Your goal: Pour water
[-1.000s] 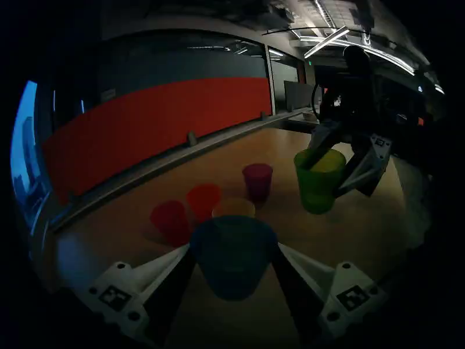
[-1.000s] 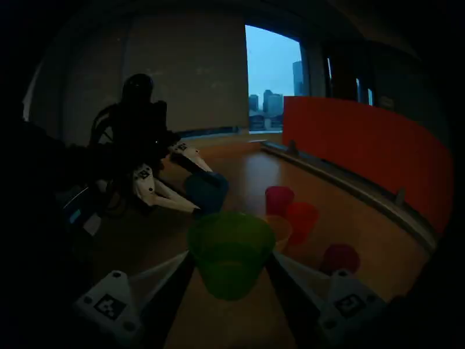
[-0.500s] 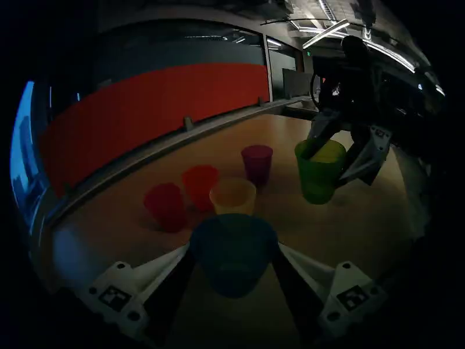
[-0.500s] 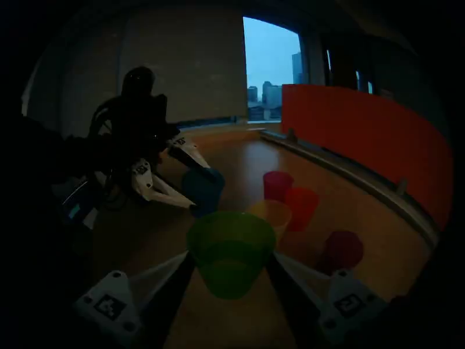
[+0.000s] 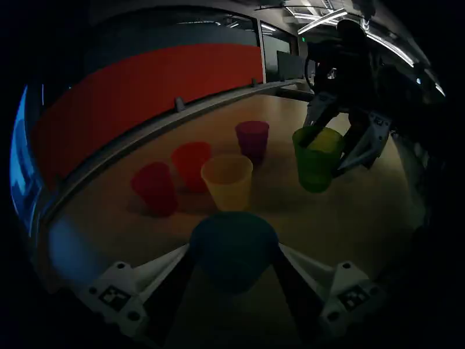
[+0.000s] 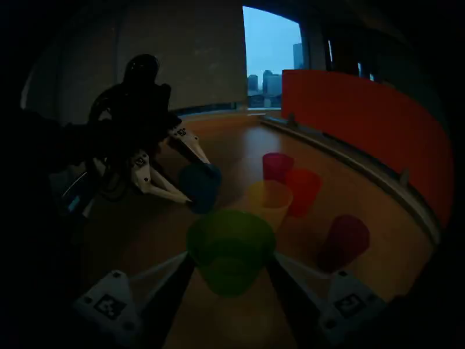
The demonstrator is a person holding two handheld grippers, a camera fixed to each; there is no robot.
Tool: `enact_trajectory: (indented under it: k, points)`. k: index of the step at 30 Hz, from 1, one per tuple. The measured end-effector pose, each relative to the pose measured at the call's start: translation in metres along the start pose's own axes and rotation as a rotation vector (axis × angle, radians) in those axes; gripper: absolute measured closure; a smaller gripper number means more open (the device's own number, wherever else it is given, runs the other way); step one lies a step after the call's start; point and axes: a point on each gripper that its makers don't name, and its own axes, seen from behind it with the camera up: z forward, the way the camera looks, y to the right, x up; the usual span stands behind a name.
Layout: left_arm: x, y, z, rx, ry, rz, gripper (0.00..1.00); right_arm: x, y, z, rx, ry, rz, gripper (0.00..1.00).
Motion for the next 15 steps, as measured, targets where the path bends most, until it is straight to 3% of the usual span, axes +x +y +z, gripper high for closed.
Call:
enact_trajectory:
  k: [15]
  points:
    - [-0.008, -0.002, 0.008, -0.016, -0.026, 0.01, 0.11, -0.02, 0.007, 0.006, -0.003, -0.044, 0.001, 0.01]
